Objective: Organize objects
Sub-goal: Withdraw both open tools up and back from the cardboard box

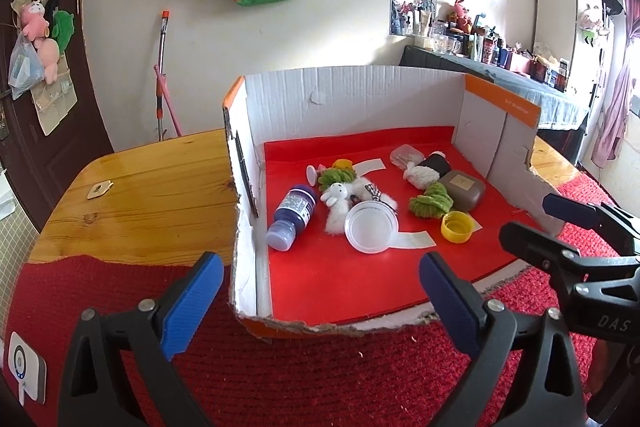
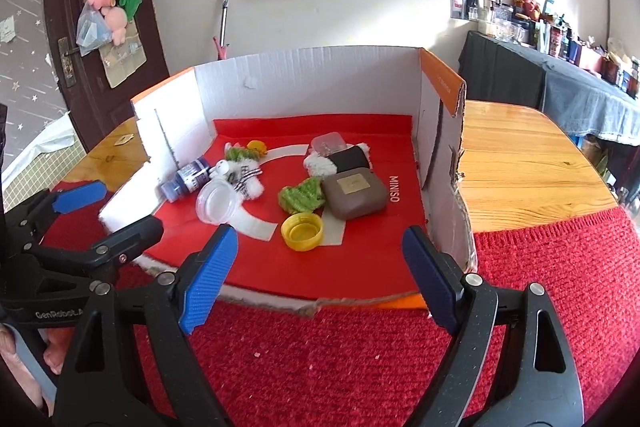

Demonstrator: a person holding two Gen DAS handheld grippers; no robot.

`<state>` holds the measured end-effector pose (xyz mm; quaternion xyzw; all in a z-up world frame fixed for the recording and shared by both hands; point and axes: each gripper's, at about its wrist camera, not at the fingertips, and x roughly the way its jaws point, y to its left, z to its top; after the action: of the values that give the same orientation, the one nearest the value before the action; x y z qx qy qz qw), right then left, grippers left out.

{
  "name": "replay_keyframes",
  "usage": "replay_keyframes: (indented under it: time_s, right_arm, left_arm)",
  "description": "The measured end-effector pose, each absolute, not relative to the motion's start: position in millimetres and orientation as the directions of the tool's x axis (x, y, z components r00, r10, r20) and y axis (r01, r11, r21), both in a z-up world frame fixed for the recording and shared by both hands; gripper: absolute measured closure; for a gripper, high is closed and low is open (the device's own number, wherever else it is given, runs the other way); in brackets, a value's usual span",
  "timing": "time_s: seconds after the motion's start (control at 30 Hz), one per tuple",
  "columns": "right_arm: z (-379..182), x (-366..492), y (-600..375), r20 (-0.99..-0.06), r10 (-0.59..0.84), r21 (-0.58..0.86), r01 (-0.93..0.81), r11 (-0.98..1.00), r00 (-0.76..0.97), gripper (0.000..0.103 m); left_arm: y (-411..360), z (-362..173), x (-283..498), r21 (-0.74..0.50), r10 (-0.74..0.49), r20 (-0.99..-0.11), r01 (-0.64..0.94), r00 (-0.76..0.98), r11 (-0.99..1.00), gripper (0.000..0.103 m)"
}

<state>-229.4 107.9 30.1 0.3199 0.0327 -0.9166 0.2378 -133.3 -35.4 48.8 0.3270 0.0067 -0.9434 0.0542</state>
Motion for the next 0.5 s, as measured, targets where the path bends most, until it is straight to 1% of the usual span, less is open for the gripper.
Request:
replay_keyframes:
  time_s: [0.13,0.23,0.37,0.43,0.5]
  right_arm:
    - [34.1,-219.9,108.9,-0.606,-0.43,0.097,0.475,-0.875,-0.669,0.01]
    - [37.3,-213.4,109.2,-0.609,-0.433,0.09,0.485,-0.87,-0.664,0.009]
    - [39.0,-206.2,112.1,-0.611,-0.434,0.088,0.489,-0.868,-0.662,0.002]
    - [37.7,-203.2,114.3,-0.616,-0.434,0.092,0.487,-0.869,-0.658,0.002]
    - [36.0,-201.2,116.3,-0.62,-0.428,0.091,0.481,-0.872,-0.658,0.002]
  left_arm:
    - [-32.8,49.2,-125.8,0.017,-0.091,-0.622,0.103,-0.778,-0.995,0.003]
    - [-29.1,48.1,-119.6,0.018,-0.087,-0.626,0.097,-0.775,-0.995,0.003]
    - [-25.9,45.7,-111.8,0.013,-0.075,-0.636,0.086,-0.768,-0.996,0.003]
    - [-25.4,44.4,-108.6,0.008,-0.066,-0.644,0.08,-0.762,-0.997,0.0]
    - [-25.2,42.4,-106.2,0.006,-0.063,-0.657,0.079,-0.751,-0.997,0.0]
